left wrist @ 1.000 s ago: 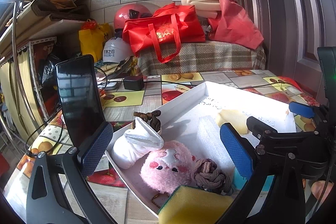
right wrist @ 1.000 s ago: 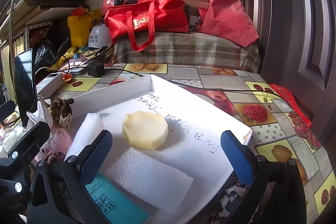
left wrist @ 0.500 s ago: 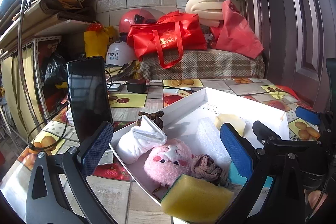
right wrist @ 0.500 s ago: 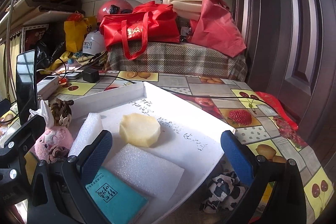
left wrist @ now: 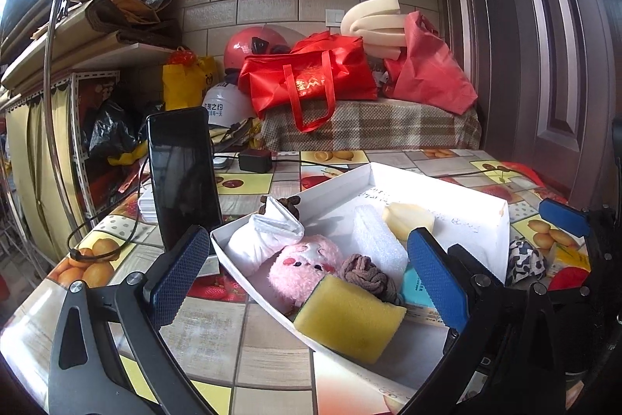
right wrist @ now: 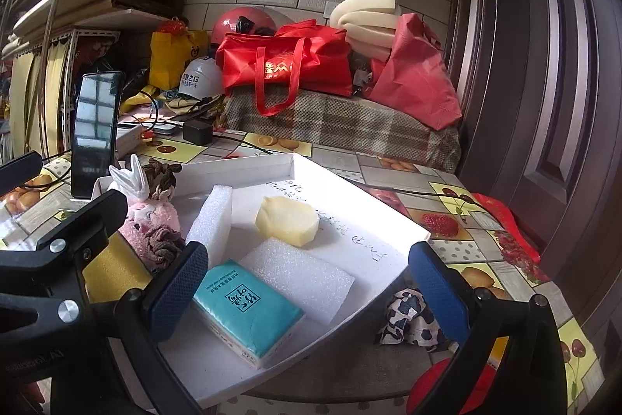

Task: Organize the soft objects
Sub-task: 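Withdraw both tools from the box toward the red apple plush and yellow tissue pack, then grasp the red apple plush with the left tool while the right grasps the yellow tissue pack, then lift the red apple plush and yellow tissue pack over the white box with both tools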

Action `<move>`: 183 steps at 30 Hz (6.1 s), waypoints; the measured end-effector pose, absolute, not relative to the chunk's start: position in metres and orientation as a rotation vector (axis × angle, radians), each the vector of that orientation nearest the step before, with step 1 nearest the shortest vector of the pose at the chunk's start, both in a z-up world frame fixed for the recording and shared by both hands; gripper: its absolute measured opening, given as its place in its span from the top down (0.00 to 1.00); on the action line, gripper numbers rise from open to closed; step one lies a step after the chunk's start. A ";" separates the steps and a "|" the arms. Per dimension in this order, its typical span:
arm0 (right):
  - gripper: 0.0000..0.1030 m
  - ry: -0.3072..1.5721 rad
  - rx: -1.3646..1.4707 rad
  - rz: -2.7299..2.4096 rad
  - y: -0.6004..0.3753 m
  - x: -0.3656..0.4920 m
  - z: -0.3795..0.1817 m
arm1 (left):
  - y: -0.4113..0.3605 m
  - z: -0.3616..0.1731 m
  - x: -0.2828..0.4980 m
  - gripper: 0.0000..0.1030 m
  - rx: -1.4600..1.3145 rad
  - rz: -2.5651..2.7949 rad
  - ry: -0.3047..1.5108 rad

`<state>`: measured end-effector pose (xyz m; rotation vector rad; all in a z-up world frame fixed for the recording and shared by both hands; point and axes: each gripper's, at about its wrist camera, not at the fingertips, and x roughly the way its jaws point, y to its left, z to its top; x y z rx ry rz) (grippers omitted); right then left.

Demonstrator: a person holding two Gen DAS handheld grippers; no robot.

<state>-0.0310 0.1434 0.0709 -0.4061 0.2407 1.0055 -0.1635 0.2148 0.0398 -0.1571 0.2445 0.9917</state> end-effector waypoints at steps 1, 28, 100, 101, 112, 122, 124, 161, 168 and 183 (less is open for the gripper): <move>0.00 0.252 -0.393 1.010 0.141 -0.029 0.071 | 0.213 0.040 -0.165 0.00 -0.163 0.989 0.239; 0.00 0.480 -0.188 0.888 -0.048 0.100 0.073 | 0.112 0.037 -0.117 0.00 -0.036 0.495 0.368; 0.01 0.773 -0.239 1.117 0.024 0.182 0.051 | 0.097 0.022 0.002 0.03 -0.001 0.370 0.585; 0.02 0.770 -0.241 1.126 0.028 0.180 0.051 | 0.100 0.018 0.010 0.03 -0.013 0.364 0.630; 0.34 0.785 -0.378 1.135 0.060 0.165 0.041 | 0.111 0.007 0.018 0.40 -0.098 0.339 0.704; 0.34 0.756 -0.391 1.160 0.061 0.158 0.043 | 0.108 0.016 0.005 0.40 -0.070 0.412 0.625; 0.34 0.777 -0.394 1.146 0.064 0.160 0.041 | 0.111 0.015 0.007 0.40 -0.078 0.418 0.633; 0.52 0.520 -0.202 0.912 -0.001 0.124 0.070 | 0.102 0.041 -0.061 0.39 -0.033 0.535 0.303; 0.52 0.505 -0.185 0.953 -0.004 0.098 0.070 | 0.104 0.042 -0.078 0.39 -0.035 0.535 0.296; 0.52 0.458 -0.199 1.034 0.001 0.046 0.069 | 0.117 0.039 -0.111 0.39 -0.050 0.588 0.288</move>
